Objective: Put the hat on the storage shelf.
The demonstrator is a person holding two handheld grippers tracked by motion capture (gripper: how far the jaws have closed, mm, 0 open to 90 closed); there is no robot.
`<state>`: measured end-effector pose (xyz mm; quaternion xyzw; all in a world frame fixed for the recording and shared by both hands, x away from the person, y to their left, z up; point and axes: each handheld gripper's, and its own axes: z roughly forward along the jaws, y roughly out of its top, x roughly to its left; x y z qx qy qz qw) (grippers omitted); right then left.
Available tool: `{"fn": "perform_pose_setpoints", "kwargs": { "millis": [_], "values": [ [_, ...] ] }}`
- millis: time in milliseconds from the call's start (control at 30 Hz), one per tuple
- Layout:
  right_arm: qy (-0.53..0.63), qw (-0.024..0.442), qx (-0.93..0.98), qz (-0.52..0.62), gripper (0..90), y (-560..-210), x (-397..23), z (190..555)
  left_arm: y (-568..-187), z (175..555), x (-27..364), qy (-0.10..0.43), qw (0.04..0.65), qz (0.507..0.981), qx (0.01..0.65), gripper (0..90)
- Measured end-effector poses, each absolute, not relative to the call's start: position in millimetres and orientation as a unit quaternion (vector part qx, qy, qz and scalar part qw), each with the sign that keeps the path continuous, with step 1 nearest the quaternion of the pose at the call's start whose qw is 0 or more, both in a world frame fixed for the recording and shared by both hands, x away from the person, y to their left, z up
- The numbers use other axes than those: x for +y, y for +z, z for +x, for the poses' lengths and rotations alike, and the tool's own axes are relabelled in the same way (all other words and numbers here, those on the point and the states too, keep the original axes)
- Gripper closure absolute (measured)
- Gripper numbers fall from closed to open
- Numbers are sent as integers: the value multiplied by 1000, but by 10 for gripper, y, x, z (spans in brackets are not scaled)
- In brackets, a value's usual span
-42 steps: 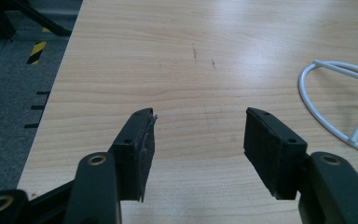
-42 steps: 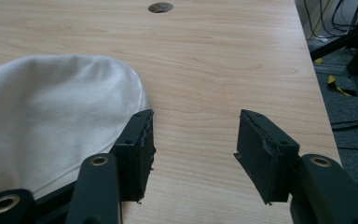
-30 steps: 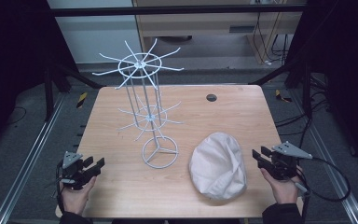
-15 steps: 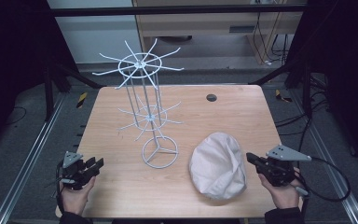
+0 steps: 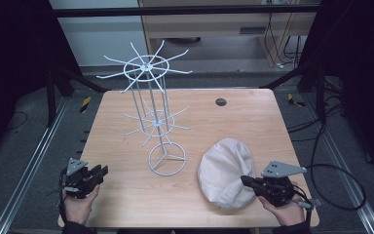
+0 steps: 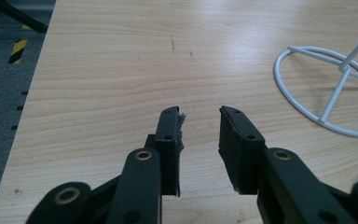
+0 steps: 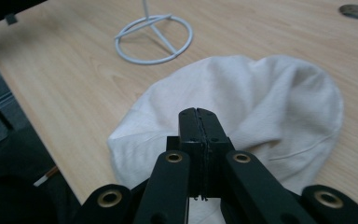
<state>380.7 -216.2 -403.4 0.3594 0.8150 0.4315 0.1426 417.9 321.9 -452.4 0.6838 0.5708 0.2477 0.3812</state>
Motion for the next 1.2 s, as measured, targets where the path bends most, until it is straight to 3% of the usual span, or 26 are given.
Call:
{"fn": "perform_pose_setpoints", "kwargs": {
  "millis": [433,667,933,1200],
  "values": [
    [420,142,814,374,900,-4149,-2248,3823,-4491,4096,2877,211,398,724,522,848],
    [429,138,810,375,900,-4185,-2099,3829,-4511,4088,2679,204,389,749,495,856],
    [426,120,814,376,900,-4309,-1902,3863,-4525,4107,2736,205,388,744,504,851],
    [402,125,820,389,900,-4352,-1994,3896,-4535,4125,2802,206,385,739,513,847]
  ]
}}
